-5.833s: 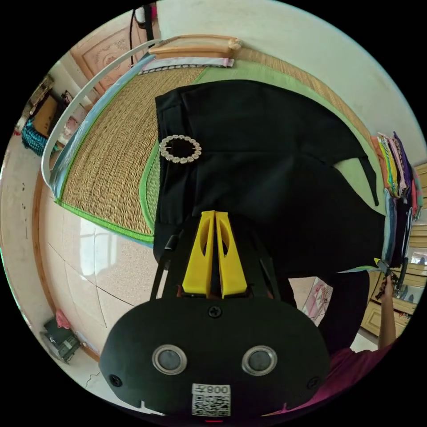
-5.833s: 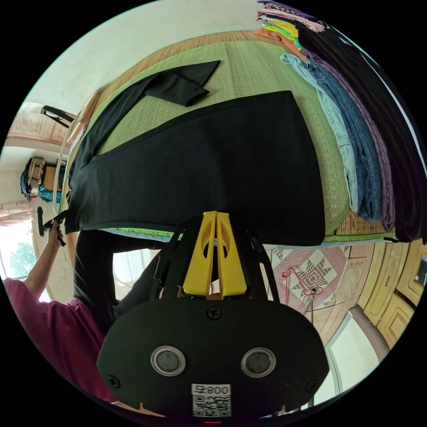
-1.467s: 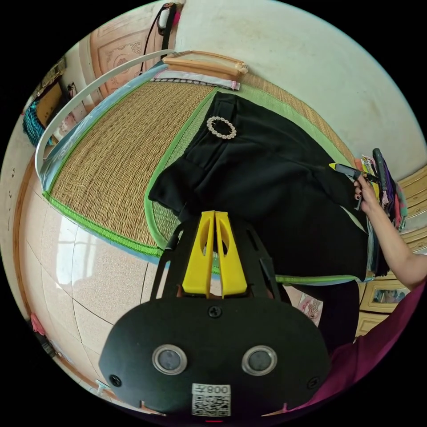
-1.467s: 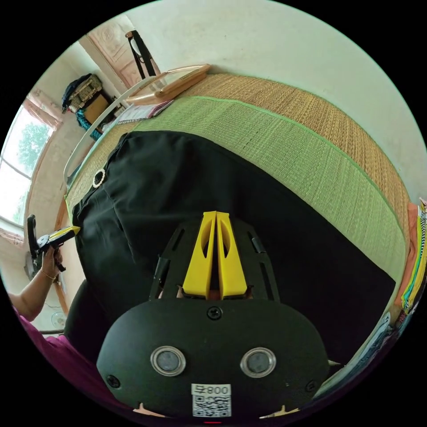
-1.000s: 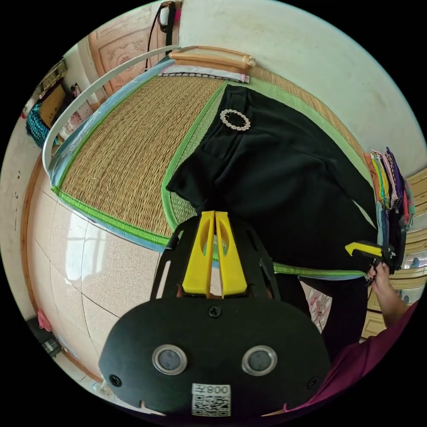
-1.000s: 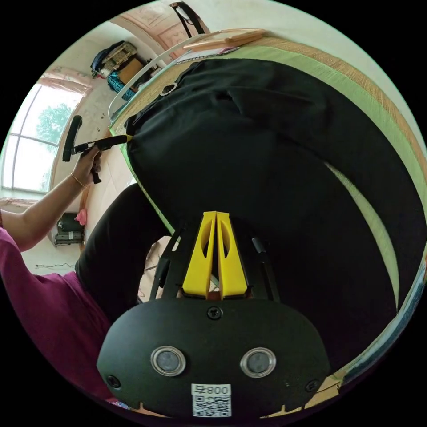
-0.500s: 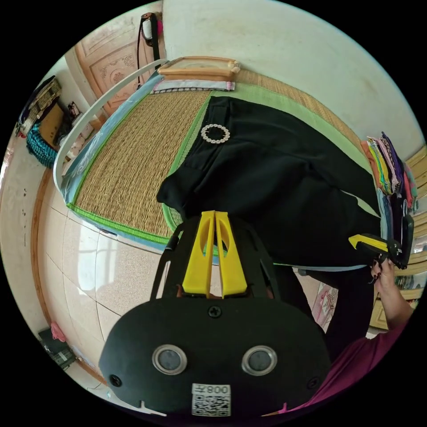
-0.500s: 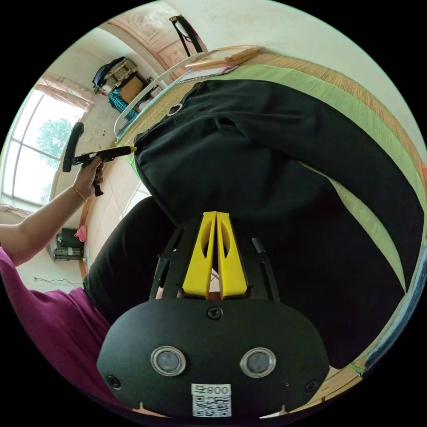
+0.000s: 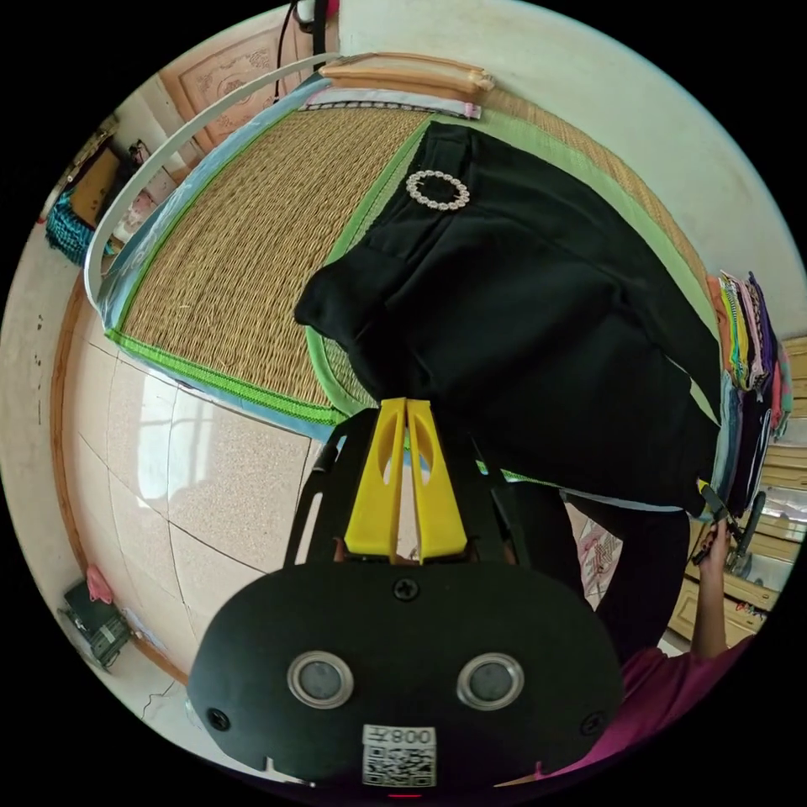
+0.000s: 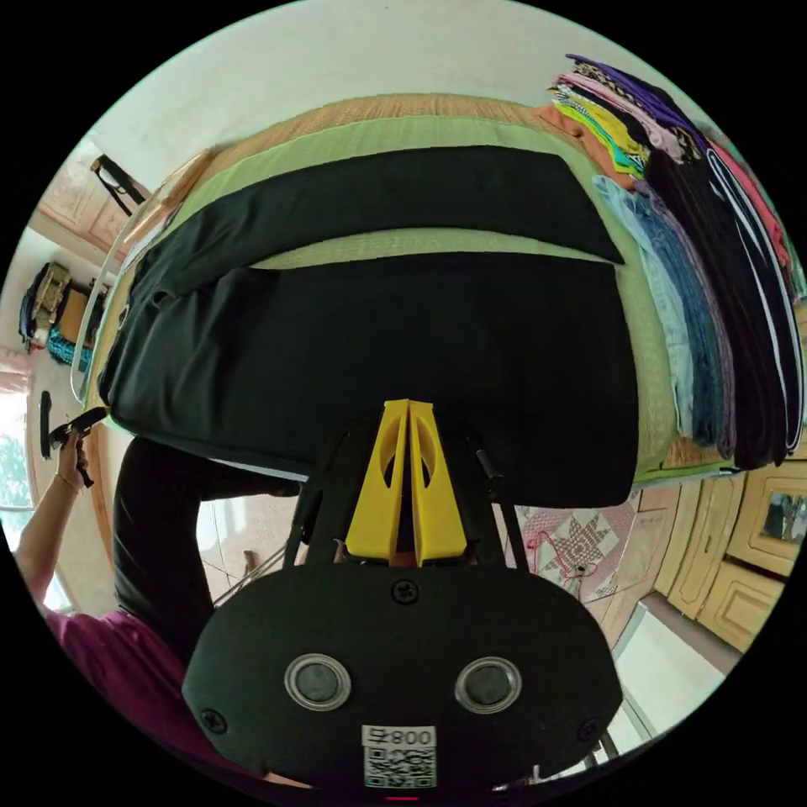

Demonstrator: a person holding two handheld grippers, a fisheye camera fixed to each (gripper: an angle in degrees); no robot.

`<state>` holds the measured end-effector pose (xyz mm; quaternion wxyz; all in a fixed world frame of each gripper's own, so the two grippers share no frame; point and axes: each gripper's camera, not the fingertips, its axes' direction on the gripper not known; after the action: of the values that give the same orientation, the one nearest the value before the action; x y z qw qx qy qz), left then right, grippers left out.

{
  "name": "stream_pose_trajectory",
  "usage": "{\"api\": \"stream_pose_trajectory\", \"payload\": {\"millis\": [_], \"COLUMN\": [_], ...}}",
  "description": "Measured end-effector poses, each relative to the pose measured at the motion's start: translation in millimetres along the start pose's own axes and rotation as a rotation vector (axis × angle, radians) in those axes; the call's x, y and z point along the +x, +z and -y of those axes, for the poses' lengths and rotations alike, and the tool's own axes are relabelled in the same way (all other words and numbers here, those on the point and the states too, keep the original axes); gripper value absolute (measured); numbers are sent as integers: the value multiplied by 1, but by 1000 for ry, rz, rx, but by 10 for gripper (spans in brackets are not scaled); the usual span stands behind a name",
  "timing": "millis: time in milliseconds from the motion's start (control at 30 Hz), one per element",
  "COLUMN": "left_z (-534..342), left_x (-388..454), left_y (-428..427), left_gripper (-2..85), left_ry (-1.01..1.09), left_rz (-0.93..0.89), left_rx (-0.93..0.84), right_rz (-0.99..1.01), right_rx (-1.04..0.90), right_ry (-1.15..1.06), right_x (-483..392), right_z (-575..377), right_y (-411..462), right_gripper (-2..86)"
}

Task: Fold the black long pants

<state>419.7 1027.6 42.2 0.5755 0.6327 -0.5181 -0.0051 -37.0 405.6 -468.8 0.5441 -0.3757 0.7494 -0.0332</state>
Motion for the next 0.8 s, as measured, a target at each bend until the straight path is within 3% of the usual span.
{"api": "stream_pose_trajectory", "payload": {"millis": [400, 533, 800], "left_z": [10, 13, 89], "left_x": [95, 147, 399], "left_y": [-13, -34, -34], "left_gripper": [1, 1, 11], "left_ry": [-34, 42, 478], "left_rz": [112, 16, -276], "left_rx": [-4, 87, 107], "right_rz": [114, 131, 162], "right_rx": [42, 89, 279], "right_ry": [178, 209, 255], "right_x": [70, 91, 150], "right_z": [-94, -124, -132], "right_y": [58, 73, 95], "right_gripper": [0, 0, 1]}}
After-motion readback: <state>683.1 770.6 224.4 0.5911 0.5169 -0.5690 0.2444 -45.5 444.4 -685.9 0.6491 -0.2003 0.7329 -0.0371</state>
